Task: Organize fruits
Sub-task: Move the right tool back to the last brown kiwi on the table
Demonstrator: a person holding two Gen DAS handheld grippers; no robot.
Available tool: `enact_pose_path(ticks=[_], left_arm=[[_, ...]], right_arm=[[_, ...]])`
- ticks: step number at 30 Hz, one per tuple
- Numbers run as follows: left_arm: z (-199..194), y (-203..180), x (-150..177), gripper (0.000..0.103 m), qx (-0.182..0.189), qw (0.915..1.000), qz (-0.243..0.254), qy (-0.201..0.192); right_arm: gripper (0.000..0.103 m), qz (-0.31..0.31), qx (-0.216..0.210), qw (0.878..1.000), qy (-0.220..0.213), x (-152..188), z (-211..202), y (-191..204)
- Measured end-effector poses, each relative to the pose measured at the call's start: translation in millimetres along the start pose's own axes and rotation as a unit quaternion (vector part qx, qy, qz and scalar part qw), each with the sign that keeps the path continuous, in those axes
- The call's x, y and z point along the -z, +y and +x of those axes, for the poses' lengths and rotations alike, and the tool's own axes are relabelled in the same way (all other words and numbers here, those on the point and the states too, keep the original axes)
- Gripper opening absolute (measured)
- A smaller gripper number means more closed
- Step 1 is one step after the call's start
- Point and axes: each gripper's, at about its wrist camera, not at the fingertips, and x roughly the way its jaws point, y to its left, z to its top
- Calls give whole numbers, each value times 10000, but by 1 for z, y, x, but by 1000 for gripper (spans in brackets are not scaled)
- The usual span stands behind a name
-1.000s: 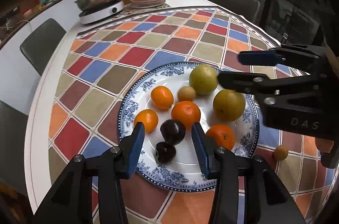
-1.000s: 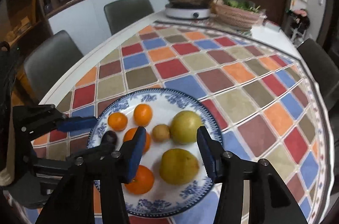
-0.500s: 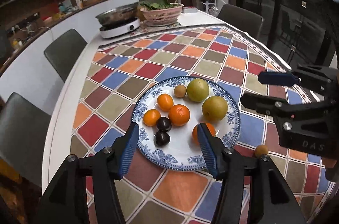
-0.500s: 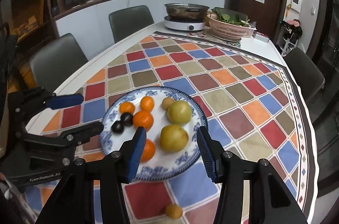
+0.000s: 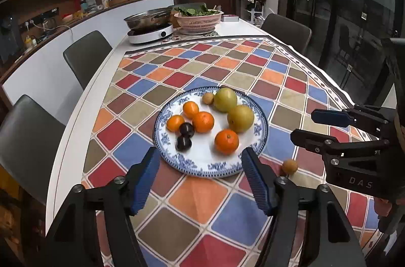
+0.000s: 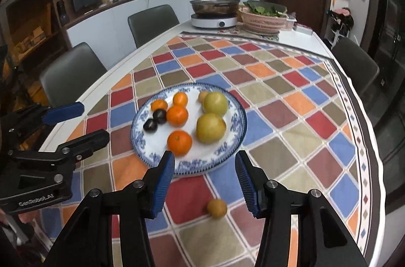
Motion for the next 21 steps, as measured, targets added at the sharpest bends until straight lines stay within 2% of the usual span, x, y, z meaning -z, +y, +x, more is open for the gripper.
enact_pose_path(ticks=[8,21], left_arm=[[-6,-9,22,72,-52,9999,-25,103],[15,-19,53,72,109,9978,-252,597]], right_arm=[[51,89,21,9997,236,31,1,0],[50,194,-29,9984,524,62,15,-6]])
